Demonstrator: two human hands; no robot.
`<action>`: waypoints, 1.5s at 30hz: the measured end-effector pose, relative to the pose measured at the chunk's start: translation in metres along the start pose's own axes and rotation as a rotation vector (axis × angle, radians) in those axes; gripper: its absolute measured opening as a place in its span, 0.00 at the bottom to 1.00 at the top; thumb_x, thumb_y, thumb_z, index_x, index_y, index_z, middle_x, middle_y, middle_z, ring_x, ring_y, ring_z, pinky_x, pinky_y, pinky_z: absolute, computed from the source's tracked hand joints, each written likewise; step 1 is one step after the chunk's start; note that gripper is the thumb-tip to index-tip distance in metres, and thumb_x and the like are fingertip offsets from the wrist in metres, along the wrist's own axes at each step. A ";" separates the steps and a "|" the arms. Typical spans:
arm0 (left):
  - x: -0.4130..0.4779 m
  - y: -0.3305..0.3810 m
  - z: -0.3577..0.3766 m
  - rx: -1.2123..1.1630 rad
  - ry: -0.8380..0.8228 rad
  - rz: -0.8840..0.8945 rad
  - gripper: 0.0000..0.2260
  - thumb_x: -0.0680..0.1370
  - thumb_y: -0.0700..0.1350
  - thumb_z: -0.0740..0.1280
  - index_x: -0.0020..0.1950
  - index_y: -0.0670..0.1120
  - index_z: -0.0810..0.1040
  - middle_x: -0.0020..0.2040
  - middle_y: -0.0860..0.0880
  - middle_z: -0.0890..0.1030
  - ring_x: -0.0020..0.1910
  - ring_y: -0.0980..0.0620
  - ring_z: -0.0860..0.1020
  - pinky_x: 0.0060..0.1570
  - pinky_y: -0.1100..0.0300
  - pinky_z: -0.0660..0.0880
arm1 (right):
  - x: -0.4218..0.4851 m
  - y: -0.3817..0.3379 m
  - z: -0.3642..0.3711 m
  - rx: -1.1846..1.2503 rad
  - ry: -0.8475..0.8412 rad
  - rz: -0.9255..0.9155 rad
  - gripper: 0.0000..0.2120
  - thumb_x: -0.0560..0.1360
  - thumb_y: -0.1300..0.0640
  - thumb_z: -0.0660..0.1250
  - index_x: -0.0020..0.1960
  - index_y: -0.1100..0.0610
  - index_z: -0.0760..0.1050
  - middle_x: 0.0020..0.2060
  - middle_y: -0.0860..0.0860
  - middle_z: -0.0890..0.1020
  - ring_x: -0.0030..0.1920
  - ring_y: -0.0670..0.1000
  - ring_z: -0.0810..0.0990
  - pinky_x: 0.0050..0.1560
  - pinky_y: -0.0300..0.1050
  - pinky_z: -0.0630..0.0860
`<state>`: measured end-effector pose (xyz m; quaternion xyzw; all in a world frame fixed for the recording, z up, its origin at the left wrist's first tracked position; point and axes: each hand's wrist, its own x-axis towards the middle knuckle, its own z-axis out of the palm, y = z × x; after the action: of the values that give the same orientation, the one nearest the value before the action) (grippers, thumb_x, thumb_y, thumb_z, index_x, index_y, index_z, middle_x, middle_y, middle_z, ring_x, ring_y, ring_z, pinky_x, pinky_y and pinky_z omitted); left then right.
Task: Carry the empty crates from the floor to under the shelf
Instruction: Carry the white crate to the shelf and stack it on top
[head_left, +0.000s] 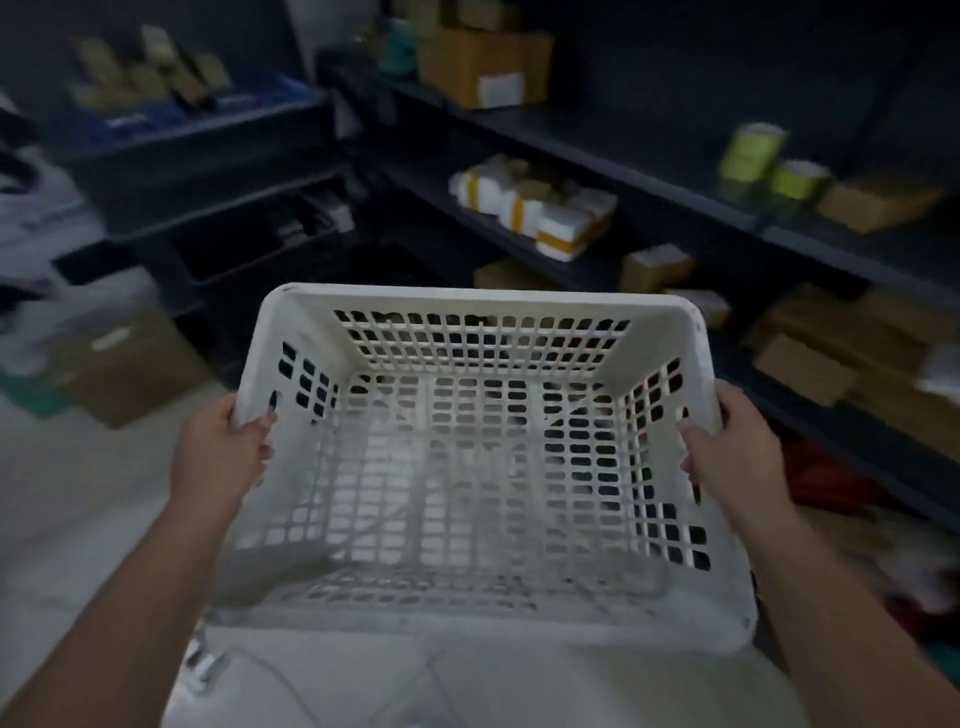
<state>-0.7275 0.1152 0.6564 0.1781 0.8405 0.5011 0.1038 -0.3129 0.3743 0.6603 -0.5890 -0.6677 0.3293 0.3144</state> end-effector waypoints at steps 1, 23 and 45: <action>0.014 -0.005 -0.016 0.001 0.036 -0.001 0.03 0.79 0.44 0.69 0.52 0.50 0.79 0.38 0.44 0.82 0.32 0.46 0.79 0.31 0.53 0.77 | 0.010 -0.019 0.026 0.019 -0.032 -0.024 0.19 0.74 0.55 0.66 0.60 0.36 0.70 0.43 0.42 0.82 0.35 0.48 0.82 0.31 0.42 0.77; 0.379 -0.002 -0.065 -0.010 0.555 -0.187 0.08 0.79 0.42 0.70 0.57 0.43 0.79 0.40 0.41 0.81 0.32 0.44 0.78 0.36 0.47 0.78 | 0.328 -0.342 0.431 0.121 -0.391 -0.432 0.11 0.77 0.55 0.64 0.52 0.38 0.72 0.39 0.47 0.82 0.27 0.56 0.81 0.22 0.52 0.78; 0.884 0.000 -0.092 -0.184 0.517 -0.242 0.26 0.76 0.30 0.60 0.71 0.50 0.72 0.49 0.43 0.82 0.35 0.45 0.75 0.33 0.54 0.71 | 0.574 -0.634 0.801 0.048 -0.401 -0.430 0.20 0.74 0.56 0.67 0.43 0.28 0.72 0.38 0.43 0.82 0.28 0.48 0.82 0.25 0.38 0.73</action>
<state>-1.5687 0.3978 0.7036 -0.0670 0.8052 0.5879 -0.0389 -1.3899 0.8321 0.7235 -0.3494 -0.8182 0.3805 0.2524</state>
